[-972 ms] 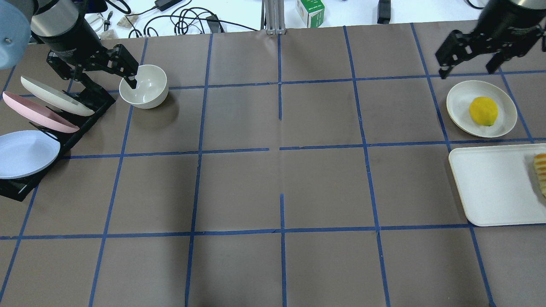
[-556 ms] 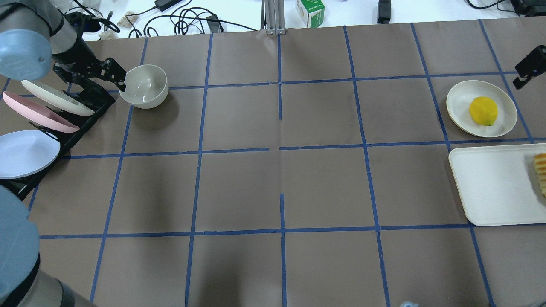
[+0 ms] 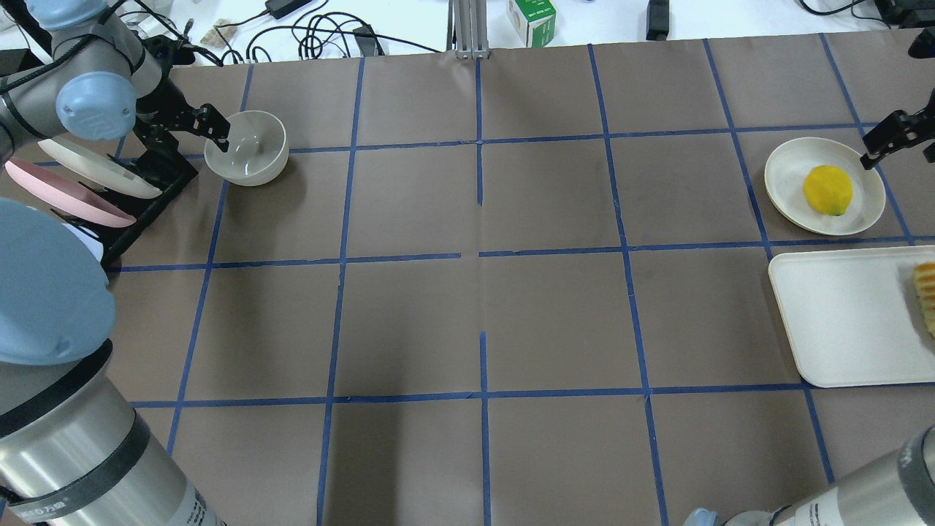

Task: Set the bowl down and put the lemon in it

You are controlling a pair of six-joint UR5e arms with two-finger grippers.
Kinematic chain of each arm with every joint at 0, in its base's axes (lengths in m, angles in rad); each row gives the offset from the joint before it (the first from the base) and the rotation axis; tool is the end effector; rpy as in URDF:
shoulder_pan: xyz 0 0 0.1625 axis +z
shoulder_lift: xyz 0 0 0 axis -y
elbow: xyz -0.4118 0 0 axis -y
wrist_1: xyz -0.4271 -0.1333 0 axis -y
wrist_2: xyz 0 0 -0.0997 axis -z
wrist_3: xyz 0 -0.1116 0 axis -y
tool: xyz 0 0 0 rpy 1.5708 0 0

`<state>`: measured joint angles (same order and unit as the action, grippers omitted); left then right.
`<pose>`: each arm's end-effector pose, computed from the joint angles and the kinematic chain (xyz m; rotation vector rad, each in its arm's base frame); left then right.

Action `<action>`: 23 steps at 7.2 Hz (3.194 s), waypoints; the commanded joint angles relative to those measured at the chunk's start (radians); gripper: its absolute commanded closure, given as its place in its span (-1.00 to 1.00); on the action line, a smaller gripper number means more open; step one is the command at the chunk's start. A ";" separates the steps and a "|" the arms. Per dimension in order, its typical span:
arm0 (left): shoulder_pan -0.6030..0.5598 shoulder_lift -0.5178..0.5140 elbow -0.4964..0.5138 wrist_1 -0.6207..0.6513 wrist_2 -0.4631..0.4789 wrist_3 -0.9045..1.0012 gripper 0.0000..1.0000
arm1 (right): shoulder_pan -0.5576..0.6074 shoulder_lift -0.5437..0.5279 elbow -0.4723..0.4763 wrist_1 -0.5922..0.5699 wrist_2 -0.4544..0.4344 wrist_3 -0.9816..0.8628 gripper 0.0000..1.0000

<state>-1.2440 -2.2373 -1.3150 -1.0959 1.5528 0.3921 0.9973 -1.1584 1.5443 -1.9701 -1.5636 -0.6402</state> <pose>0.1135 -0.7564 0.2107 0.1032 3.1324 -0.1041 -0.2465 -0.6288 0.2688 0.1048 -3.1380 0.0237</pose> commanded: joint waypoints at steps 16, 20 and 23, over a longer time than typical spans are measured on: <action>-0.008 -0.022 0.059 -0.119 -0.045 -0.030 1.00 | 0.174 -0.385 -0.016 0.447 -0.041 0.216 0.60; -0.343 0.030 0.050 -0.196 -0.132 -0.447 1.00 | 0.445 -0.383 -0.065 0.448 -0.026 0.487 0.58; -0.517 0.152 -0.149 -0.164 -0.126 -0.657 1.00 | 0.631 -0.343 -0.107 0.444 -0.023 0.730 0.58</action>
<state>-1.7111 -2.1443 -1.3605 -1.2826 1.4274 -0.1921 1.5641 -1.5157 1.4470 -1.5232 -1.5852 0.0081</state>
